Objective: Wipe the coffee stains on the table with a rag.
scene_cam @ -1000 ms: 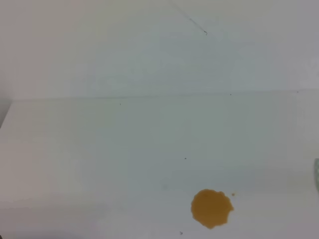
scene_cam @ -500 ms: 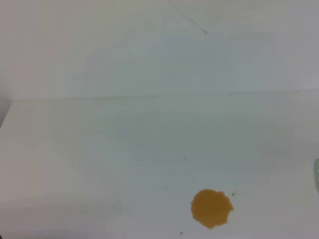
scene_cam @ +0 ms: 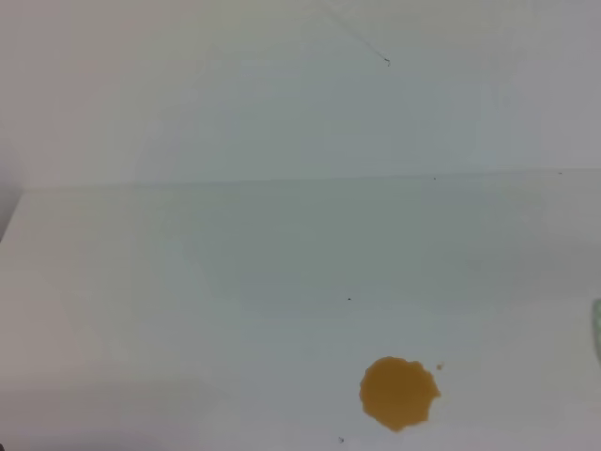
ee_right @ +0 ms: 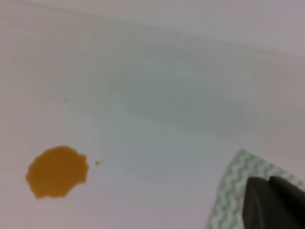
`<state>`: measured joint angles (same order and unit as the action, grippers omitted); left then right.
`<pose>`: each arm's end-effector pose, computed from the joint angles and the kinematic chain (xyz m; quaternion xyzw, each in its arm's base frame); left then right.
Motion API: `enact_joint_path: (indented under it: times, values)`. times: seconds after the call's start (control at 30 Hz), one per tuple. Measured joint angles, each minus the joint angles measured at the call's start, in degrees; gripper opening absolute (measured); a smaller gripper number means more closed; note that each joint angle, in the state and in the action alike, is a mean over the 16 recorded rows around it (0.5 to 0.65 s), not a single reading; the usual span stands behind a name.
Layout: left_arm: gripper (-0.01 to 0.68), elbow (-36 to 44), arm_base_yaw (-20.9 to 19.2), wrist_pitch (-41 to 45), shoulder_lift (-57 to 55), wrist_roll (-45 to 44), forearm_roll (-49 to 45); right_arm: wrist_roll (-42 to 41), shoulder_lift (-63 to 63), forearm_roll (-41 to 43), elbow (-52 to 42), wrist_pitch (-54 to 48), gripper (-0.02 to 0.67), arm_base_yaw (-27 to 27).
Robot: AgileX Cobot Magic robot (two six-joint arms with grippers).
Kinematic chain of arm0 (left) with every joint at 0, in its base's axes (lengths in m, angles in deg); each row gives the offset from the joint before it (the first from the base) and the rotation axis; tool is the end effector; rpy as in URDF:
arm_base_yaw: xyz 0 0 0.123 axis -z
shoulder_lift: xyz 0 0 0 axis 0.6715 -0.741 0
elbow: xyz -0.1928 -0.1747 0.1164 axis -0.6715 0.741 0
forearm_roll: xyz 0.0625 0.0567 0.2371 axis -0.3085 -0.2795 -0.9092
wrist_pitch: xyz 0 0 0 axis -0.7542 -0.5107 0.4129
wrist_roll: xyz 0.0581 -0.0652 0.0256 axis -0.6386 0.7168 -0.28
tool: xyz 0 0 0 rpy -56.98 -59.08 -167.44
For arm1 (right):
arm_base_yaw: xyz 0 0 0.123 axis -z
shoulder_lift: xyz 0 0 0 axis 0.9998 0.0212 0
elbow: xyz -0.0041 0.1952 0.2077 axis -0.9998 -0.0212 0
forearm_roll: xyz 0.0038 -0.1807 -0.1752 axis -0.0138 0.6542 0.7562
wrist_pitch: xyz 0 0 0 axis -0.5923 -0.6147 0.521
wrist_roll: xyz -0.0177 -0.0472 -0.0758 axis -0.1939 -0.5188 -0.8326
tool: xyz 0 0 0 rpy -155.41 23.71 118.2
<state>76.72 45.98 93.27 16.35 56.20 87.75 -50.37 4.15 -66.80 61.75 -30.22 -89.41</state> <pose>0.0538 -0.0060 0.1852 -0.0264 0.7806 -0.0797 0.6193 0.1376 0.0172 0.3505 -0.1493 0.8751 0.0247 0.4598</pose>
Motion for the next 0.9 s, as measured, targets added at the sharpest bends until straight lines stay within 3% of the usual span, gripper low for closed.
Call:
enact_joint_path:
  times: [0.33,0.73,0.9]
  values:
    - [-0.003,0.0,0.0,0.0,0.0,0.0,0.0,1.2,11.2,2.4,4.8,-7.3,0.038,-1.7]
    - [-0.003,0.0,0.0,0.0,0.0,0.0,0.0,5.9,23.4,6.4,5.3,-7.3,0.311,-3.4]
    - [-0.003,0.0,0.0,0.0,0.0,0.0,0.0,11.0,29.6,10.0,5.2,-5.9,0.384,-4.3]
